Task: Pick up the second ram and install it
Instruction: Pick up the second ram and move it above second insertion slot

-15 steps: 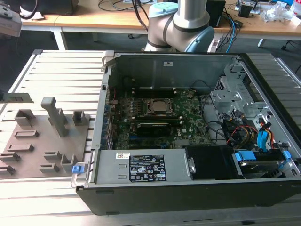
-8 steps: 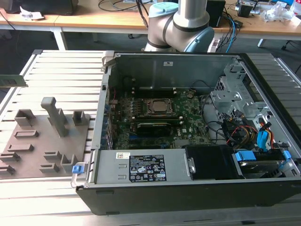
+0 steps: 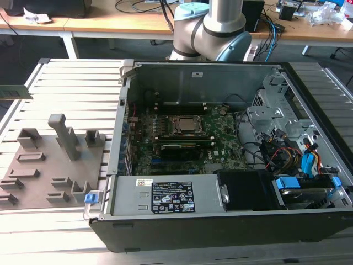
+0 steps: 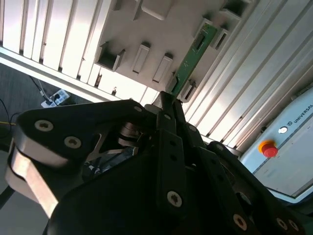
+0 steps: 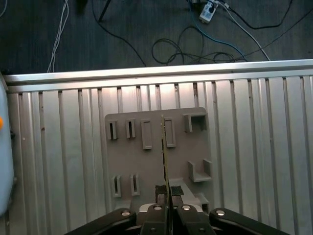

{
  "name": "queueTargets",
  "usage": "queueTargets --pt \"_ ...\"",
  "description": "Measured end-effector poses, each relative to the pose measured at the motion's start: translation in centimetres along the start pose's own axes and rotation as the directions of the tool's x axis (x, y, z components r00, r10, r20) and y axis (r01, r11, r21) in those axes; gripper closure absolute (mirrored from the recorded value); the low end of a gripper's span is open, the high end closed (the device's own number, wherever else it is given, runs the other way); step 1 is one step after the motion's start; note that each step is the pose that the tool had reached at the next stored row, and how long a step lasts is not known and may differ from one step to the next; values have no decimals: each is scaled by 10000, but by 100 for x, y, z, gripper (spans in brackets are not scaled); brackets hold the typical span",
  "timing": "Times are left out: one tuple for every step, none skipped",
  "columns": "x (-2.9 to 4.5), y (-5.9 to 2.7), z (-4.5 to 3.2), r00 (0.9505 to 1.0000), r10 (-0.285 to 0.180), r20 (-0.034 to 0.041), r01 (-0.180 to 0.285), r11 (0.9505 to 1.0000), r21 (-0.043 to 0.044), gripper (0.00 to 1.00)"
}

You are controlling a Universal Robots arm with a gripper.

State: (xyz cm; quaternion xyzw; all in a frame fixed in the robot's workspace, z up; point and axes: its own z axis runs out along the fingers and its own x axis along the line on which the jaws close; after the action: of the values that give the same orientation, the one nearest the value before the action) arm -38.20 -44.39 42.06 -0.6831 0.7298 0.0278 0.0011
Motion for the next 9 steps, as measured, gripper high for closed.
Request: queueTargets --pt "0 0 -1 10000 0 -1 0 10000 -1 86" --pt "1 0 0 10000 -1 0 1 10000 -1 86" --pt "1 0 -1 10000 -1 0 1 10000 -1 86" --pt "1 0 0 10000 -1 0 1 10000 -1 86" --pt "1 -8 -1 10000 -2 0 2 10000 -1 86" --pt "-1 -30 -2 10000 -2 0 2 10000 -1 86" --pt "-3 -61 -3 10000 -1 0 1 10000 -1 86" --pt "-5 -89 -4 10000 -1 0 1 10000 -1 86" --pt "-9 -145 -6 10000 0 0 0 10000 -1 86"
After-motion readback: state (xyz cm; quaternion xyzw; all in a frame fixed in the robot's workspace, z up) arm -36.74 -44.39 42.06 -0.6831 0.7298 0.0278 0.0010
